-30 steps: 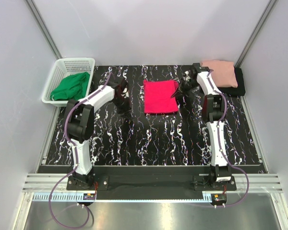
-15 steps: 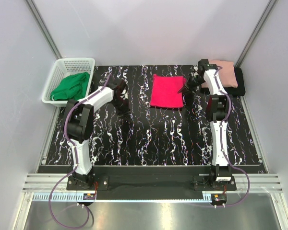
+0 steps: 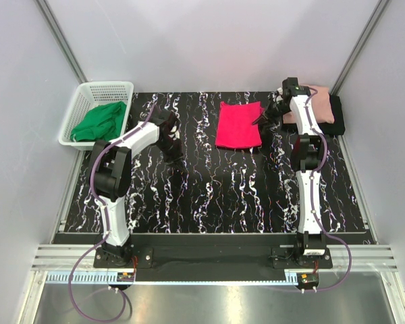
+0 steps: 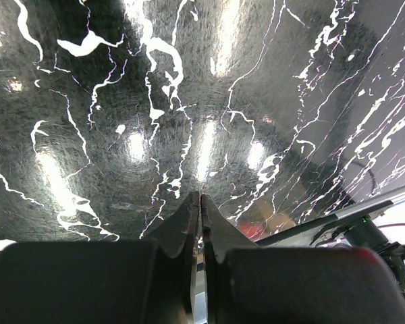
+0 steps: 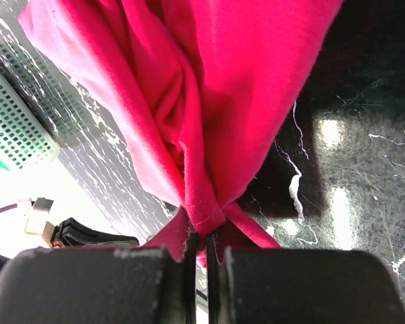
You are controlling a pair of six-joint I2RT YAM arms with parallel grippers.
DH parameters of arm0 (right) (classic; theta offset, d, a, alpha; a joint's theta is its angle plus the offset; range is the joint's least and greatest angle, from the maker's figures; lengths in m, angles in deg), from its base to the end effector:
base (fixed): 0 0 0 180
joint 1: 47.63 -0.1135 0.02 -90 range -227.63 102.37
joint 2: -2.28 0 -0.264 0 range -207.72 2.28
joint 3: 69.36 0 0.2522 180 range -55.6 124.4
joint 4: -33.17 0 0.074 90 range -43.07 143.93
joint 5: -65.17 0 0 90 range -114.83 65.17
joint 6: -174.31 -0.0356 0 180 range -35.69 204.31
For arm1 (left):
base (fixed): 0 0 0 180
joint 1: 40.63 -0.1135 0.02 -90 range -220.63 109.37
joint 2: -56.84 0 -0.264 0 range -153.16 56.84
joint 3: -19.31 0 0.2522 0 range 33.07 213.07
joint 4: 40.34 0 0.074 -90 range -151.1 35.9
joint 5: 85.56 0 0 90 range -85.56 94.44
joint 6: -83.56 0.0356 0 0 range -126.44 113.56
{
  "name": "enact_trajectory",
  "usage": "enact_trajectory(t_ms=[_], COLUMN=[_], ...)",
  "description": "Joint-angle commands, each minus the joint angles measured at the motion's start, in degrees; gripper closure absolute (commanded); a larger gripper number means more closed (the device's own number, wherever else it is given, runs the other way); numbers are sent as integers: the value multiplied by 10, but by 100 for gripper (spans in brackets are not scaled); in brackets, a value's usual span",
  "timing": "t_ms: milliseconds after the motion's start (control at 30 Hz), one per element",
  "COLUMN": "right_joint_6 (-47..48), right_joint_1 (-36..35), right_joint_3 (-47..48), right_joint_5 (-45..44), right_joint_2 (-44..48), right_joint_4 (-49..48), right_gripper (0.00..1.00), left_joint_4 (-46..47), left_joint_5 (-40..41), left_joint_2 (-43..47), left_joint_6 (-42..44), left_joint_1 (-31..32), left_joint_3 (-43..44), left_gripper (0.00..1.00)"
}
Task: Fold and stack the t-shirts
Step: Fold the tshirt, then neatly place the folded tshirt to the corner
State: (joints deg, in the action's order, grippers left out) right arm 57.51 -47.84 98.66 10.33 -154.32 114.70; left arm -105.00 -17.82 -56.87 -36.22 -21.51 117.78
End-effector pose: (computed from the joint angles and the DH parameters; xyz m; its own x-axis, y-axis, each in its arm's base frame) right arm 0.5445 0.0225 0.1713 -0.9290 0.3652 -0.0595 0.2464 0.7306 0.6367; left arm 0.3624 -0.1399 0.1836 -0.9891 -0.1436 0.0330 -0.1444 0.9002 -0.4108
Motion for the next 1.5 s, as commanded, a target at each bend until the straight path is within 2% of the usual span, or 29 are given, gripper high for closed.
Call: enact_trajectory(t_ms=[0, 333, 867, 1467], right_joint_6=[-4, -1, -14, 26], right_joint_1=[-1, 28, 51, 64], right_joint_3=[15, 10, 39, -4], right_joint_5=[11, -20, 43, -21], right_joint_2=[17, 34, 38, 117], right_joint_4=[-8, -29, -86, -73], right_gripper=[100, 100, 100, 100], left_joint_4=[9, 12, 14, 21], left_joint_5=[-14, -15, -19, -26], left_joint_2=[35, 36, 16, -9], left_joint_6=[7, 2, 5, 1], left_joint_1=[-3, -3, -2, 8], left_joint_3=[-8, -12, -13, -7], left_gripper=[93, 93, 94, 95])
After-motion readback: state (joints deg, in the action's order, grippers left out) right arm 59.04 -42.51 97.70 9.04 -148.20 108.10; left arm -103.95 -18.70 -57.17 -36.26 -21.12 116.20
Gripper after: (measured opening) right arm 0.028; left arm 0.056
